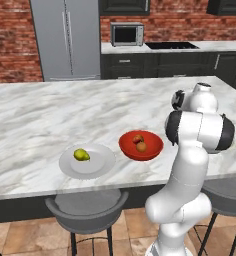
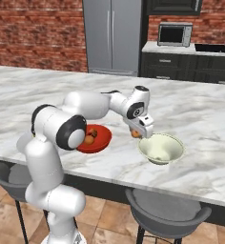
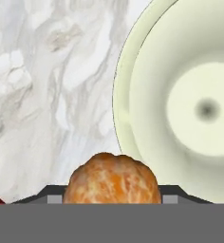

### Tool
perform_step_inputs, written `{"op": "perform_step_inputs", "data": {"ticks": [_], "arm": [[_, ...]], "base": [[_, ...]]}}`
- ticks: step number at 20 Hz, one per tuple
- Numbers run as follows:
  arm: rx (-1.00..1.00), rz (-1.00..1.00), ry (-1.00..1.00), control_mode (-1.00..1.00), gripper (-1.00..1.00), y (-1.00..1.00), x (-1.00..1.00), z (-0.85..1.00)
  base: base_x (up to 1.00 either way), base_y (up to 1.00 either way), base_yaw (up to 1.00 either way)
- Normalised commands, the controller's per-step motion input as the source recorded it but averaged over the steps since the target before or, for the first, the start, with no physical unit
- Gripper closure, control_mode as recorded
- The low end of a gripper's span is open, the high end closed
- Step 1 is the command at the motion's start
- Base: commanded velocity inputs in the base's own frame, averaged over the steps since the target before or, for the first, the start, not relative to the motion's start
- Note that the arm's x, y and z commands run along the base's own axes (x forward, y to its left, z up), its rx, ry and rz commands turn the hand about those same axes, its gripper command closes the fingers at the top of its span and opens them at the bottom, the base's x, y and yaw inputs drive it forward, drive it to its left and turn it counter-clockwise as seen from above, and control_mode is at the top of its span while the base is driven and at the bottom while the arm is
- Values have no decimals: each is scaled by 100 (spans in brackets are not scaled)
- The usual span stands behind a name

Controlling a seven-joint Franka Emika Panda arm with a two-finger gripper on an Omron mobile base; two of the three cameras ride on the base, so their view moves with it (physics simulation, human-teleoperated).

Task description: Take the fruits from the plate on the dining counter and place two fruits in each bowl.

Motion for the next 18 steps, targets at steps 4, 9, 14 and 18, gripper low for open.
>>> {"op": "perform_step_inputs", "data": {"ticks": [4,9,14,18], "arm": [[-2,-7,4,-100,100,-67,0,-6],[-1,-2,4,-100,100,-67,5,-13],[0,-2,2,-100,100,-45,0,-43],[0,-4,2,-100,100,-19,-11,-41]], "base": [[0,0,0],[0,0,0],[0,0,0],[0,0,0]]}}
